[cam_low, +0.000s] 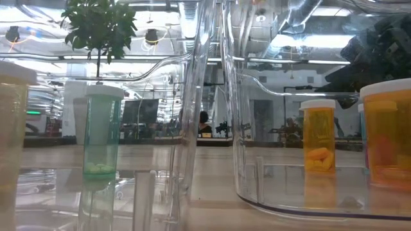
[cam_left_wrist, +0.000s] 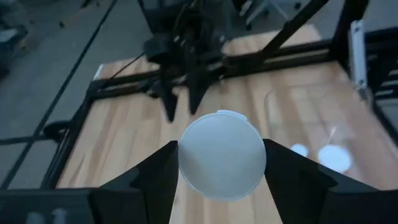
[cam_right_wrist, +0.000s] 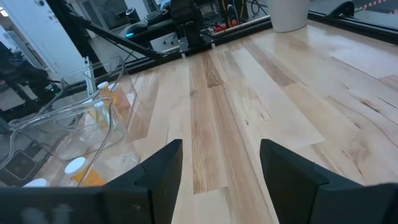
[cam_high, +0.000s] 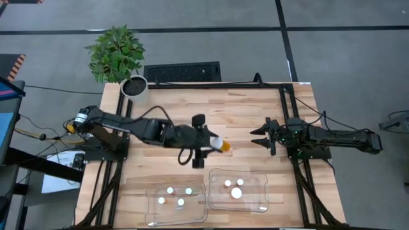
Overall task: Pick and place medicine bottles into bin by pill shape (circle, oval)
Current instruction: Put the orange capsule bottle into the right transparent bin
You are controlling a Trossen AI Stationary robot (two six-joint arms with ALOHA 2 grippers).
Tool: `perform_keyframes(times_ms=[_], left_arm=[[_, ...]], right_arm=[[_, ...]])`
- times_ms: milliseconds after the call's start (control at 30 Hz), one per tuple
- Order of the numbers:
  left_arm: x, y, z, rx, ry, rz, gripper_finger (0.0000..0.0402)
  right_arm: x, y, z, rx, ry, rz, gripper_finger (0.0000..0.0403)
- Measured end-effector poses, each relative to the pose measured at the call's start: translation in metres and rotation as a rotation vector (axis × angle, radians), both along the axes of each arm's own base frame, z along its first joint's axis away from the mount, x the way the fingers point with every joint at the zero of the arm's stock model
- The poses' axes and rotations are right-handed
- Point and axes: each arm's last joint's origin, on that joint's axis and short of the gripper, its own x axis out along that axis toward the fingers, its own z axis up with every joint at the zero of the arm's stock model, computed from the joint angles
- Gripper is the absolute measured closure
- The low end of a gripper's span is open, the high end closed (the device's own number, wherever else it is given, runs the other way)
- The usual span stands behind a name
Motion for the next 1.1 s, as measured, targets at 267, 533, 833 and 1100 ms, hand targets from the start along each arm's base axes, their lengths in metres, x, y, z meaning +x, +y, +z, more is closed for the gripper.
perform_keyframes(times_ms=[267, 533, 833, 1100], left_arm=[[0.043, -0.04, -0.044, -0.001, 0.018, -0.125, 0.0192], [0.11, -0.067, -0.078, 0.009, 0.099, -0.261, 0.0191], [0.156, -0.083, -0.112, 0.064, 0.225, -0.312, 0.0191], [0.154, -0.084, -0.122, 0.047, 0.248, -0.321, 0.0191]], right_arm=[[0.0, 0.0, 0.0, 0.0, 0.001, 0.0, 0.0178], [0.0, 0.0, 0.0, 0.007, 0.001, -0.002, 0.0178], [0.0, 0.0, 0.0, 0.008, 0.002, -0.002, 0.0178], [0.0, 0.0, -0.001, 0.011, 0.007, -0.002, 0.0178]])
